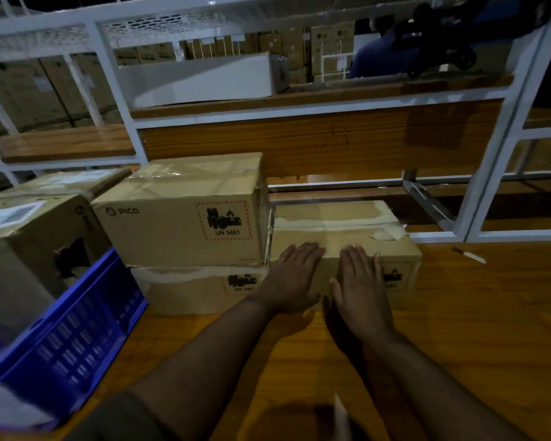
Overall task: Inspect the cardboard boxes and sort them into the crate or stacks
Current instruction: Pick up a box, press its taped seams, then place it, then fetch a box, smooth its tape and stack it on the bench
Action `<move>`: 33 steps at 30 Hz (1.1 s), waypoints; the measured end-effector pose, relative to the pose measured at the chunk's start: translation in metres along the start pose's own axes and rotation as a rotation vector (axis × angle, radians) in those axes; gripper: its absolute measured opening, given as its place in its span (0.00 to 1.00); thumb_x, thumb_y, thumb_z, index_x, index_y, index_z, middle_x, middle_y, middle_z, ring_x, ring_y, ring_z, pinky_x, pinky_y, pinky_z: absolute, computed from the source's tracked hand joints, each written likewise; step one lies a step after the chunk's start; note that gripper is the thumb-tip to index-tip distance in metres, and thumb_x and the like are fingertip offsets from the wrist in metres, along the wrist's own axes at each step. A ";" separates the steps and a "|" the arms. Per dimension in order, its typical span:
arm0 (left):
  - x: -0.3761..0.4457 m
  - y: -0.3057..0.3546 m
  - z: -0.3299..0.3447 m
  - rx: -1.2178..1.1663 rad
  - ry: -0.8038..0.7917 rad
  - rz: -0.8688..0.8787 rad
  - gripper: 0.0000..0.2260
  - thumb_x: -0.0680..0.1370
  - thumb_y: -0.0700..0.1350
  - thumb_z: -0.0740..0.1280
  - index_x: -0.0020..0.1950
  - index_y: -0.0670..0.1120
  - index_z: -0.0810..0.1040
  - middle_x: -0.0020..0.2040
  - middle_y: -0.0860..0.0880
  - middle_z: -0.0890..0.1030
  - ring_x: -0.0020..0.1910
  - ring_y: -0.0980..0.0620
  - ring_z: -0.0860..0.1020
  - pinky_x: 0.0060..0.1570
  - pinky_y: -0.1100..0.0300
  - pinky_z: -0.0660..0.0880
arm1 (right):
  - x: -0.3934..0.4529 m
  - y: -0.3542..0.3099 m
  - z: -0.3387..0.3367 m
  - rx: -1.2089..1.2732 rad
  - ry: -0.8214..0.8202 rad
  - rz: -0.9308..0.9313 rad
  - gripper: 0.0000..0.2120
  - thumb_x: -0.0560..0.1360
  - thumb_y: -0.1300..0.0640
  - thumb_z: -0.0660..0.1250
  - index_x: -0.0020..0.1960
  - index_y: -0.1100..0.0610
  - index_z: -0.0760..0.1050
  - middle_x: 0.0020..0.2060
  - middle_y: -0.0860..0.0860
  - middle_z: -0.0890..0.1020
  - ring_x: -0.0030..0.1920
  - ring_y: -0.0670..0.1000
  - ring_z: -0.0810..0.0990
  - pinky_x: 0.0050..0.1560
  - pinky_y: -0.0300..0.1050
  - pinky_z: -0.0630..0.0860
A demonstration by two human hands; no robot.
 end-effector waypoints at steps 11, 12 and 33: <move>-0.123 0.008 -0.021 -0.132 0.425 -0.126 0.28 0.81 0.45 0.66 0.79 0.42 0.61 0.79 0.44 0.63 0.80 0.49 0.58 0.79 0.53 0.57 | -0.050 -0.081 0.004 0.395 0.076 -0.140 0.27 0.82 0.45 0.52 0.76 0.59 0.63 0.75 0.54 0.67 0.77 0.52 0.60 0.78 0.56 0.54; -0.137 0.004 -0.022 -0.134 0.436 -0.154 0.29 0.81 0.45 0.67 0.79 0.42 0.61 0.78 0.45 0.64 0.80 0.49 0.59 0.78 0.54 0.58 | -0.054 -0.091 0.007 0.409 0.063 -0.163 0.28 0.82 0.45 0.50 0.76 0.59 0.63 0.75 0.54 0.67 0.77 0.52 0.60 0.78 0.56 0.54; -0.565 -0.037 -0.060 -0.105 0.610 -0.813 0.27 0.78 0.40 0.68 0.77 0.43 0.66 0.73 0.46 0.69 0.74 0.48 0.67 0.73 0.52 0.65 | -0.262 -0.412 0.006 0.699 -0.103 -0.690 0.23 0.79 0.48 0.59 0.66 0.62 0.74 0.63 0.58 0.78 0.66 0.57 0.75 0.71 0.57 0.67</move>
Point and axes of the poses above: each hand's wrist, its own x-axis towards the middle knuckle, its own z-axis out of the palm, y = z × x, the point moved 7 cm from there along x, towards the middle knuckle
